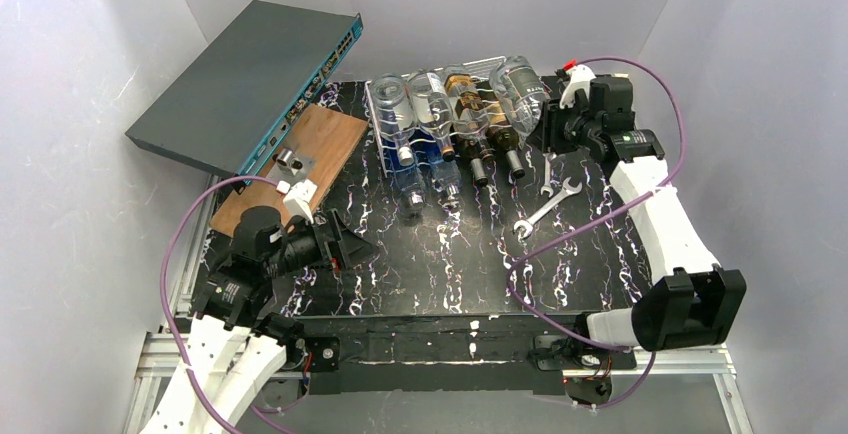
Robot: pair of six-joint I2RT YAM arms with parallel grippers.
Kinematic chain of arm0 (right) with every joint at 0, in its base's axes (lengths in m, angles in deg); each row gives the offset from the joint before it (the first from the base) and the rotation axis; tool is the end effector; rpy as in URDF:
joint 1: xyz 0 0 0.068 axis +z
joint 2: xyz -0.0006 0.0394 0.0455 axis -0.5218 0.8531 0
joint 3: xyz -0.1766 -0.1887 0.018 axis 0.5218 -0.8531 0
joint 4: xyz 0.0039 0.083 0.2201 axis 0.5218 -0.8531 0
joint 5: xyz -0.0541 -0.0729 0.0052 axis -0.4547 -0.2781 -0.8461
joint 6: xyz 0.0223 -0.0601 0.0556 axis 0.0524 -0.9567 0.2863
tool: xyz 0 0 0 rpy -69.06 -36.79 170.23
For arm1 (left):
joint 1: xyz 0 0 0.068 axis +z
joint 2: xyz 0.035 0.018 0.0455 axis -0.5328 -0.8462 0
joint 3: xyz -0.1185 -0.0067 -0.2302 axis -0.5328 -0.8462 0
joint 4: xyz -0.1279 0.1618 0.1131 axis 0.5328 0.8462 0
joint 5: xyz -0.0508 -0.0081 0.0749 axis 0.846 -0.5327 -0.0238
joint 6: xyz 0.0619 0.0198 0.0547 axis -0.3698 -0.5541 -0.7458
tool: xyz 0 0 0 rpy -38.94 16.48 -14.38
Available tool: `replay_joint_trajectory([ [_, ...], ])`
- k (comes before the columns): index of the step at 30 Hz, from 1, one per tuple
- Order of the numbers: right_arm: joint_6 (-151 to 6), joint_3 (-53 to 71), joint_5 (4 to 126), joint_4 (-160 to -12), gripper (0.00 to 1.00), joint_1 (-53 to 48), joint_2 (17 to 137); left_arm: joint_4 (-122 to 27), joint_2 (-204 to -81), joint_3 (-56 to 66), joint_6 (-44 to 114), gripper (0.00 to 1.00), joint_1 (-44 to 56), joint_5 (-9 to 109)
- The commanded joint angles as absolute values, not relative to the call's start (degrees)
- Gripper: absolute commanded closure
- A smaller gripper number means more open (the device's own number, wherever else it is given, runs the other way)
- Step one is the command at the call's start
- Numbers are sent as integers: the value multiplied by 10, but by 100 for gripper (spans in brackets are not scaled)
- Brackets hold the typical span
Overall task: Take the wine bottle off the wine rack
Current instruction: Pick up the wine bottle from the wine rack, then place the wine bottle at the center of the board.
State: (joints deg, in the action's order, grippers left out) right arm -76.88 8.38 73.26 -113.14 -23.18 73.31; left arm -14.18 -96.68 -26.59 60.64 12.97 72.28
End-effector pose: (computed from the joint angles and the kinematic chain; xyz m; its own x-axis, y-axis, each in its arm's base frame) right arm 0.3046 0.0647 0.3348 -0.5141 -0.0337 -0.8571 -0.3491 0.9209 0.1732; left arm 0.1135 -0.0798 0.2885 -0.7079 -0.3083 -0.6355 0.3810 0.5910 -0.7110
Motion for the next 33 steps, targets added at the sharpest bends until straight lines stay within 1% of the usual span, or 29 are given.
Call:
replay_joint_trajectory([
  [1, -782, 123, 774, -1030, 99, -236, 668, -141, -969, -243, 597, 2, 133, 739],
  [7, -766, 115, 779, -1035, 99, -262, 650, -141, -957, -247, 601, 2, 132, 743],
  [20, -732, 62, 785, -993, 99, -371, 629, -134, -932, -256, 607, 2, 133, 744],
  [29, -679, 42, 826, -978, 99, -452, 662, -134, -926, -262, 609, 2, 133, 746],
  [33, -671, 43, 839, -980, 99, -465, 681, -134, -923, -266, 610, 2, 133, 746],
])
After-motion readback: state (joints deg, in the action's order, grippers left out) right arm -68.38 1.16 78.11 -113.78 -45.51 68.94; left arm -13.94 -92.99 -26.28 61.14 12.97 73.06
